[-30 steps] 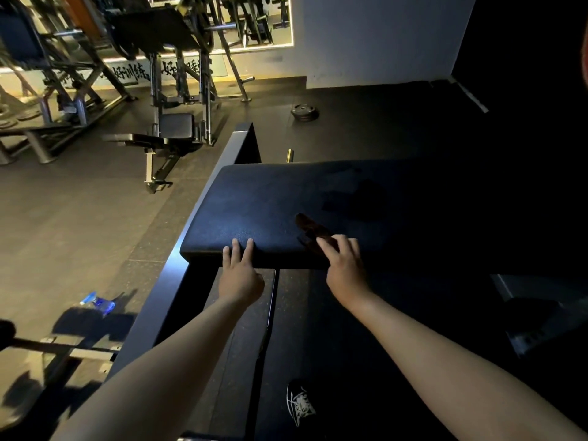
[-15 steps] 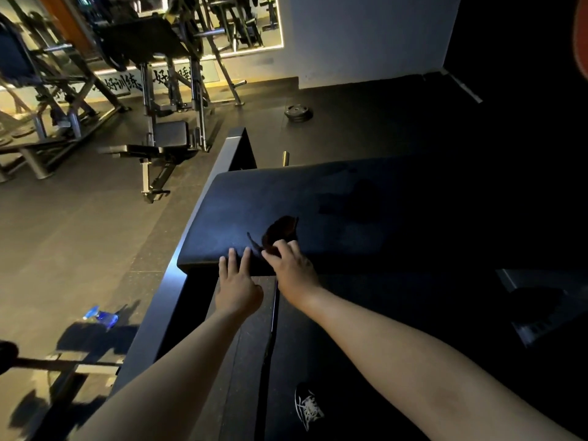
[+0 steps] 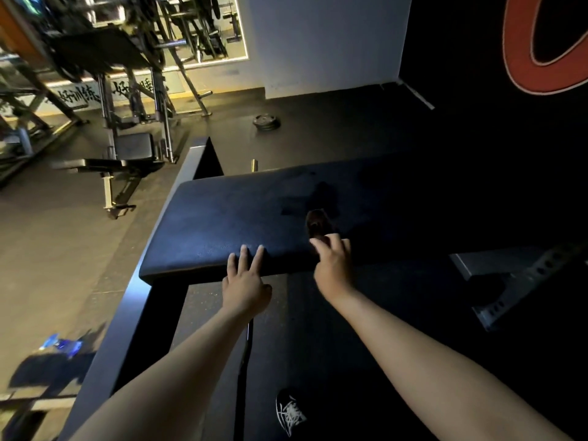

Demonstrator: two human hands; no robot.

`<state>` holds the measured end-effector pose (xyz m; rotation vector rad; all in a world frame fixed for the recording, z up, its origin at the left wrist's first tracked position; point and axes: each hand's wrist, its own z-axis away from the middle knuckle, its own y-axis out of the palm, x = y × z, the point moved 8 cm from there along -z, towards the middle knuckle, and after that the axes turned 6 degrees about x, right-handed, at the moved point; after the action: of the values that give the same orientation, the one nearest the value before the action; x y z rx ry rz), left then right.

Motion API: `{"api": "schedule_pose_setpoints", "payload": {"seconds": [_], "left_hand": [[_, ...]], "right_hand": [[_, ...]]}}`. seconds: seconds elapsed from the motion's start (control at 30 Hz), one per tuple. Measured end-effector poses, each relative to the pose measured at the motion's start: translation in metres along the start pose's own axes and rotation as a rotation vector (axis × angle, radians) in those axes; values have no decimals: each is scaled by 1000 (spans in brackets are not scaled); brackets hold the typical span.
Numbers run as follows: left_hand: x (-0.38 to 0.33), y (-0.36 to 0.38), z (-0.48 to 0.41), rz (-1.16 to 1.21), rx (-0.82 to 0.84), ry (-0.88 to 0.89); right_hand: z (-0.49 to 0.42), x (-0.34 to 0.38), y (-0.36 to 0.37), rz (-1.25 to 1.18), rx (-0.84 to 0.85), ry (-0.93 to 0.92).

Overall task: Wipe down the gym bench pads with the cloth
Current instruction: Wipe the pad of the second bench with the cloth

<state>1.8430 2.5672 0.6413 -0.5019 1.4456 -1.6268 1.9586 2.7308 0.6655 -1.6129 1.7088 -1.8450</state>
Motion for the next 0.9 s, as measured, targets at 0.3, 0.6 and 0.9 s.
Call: {"api": "schedule_pose_setpoints", "payload": {"seconds": [0.3,0.6,0.9], "left_hand": [[-16,-4,0,-68,-1,-11],[-70,10,-7,-87,-16,110],[-58,5,-2,-122,-50,163]], "right_hand": [[-3,58,33,99,257,-233],[11,-100,-68,101,-105,108],[10,-33,-13,-158,-37,154]]}}
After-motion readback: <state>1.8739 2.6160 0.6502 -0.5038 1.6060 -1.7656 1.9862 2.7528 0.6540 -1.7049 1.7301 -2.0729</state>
